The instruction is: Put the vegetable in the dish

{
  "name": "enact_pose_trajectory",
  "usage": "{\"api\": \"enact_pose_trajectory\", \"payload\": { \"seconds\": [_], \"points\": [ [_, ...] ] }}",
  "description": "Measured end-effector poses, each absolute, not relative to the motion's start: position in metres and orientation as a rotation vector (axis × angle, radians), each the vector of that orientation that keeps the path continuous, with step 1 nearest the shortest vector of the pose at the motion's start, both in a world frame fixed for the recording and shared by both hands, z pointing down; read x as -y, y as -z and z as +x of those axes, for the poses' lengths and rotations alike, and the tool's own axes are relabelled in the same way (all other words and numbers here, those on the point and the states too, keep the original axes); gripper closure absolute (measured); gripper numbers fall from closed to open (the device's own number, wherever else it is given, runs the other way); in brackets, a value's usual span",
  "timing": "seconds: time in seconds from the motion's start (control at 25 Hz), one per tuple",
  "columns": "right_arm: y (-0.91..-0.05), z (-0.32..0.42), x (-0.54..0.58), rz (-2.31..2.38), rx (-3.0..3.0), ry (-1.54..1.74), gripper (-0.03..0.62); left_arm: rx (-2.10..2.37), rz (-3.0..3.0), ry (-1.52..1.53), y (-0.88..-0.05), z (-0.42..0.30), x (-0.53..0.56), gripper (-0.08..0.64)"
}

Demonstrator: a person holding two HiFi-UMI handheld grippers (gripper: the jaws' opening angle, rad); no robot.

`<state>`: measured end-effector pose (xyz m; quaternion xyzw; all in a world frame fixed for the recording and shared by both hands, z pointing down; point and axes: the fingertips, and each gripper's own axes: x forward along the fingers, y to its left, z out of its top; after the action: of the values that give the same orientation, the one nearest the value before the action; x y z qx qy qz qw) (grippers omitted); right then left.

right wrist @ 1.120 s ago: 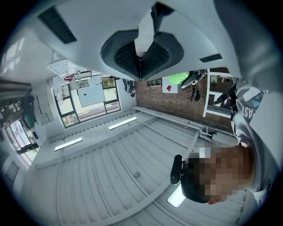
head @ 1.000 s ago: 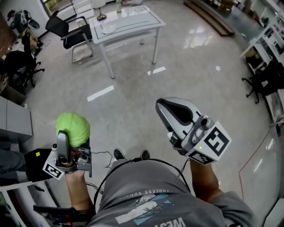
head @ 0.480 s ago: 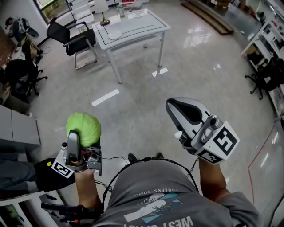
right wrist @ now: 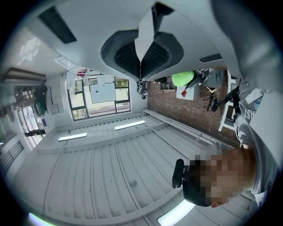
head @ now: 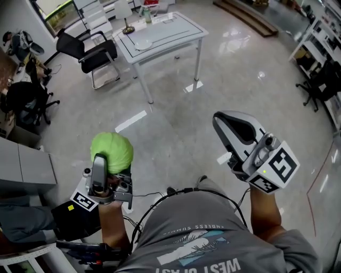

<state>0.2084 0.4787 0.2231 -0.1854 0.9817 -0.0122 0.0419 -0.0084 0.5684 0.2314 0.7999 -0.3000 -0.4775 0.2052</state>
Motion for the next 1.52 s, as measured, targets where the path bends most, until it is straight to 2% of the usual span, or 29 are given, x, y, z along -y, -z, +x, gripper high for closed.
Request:
{"api": "enact_pose_trajectory", "payload": {
  "seconds": [0.28, 0.96, 1.52],
  "points": [
    [-0.232, 0.180, -0.448, -0.547, -3.020, 0.048, 0.584, 0.847, 2.213, 1.337, -0.242, -0.032, -0.539, 0.264],
    [-0.239, 0.239, -0.341, -0.406, -3.048, 0.095, 0.584, 0.979, 2.173, 1.371, -0.247, 0.036, -0.455, 0.264],
    [-0.232, 0.181, -0.306, -0.488, -3.038, 0.102, 0.584, 0.912, 2.185, 1.345, -0.238, -0.025, -0.408, 0.264]
  ]
}}
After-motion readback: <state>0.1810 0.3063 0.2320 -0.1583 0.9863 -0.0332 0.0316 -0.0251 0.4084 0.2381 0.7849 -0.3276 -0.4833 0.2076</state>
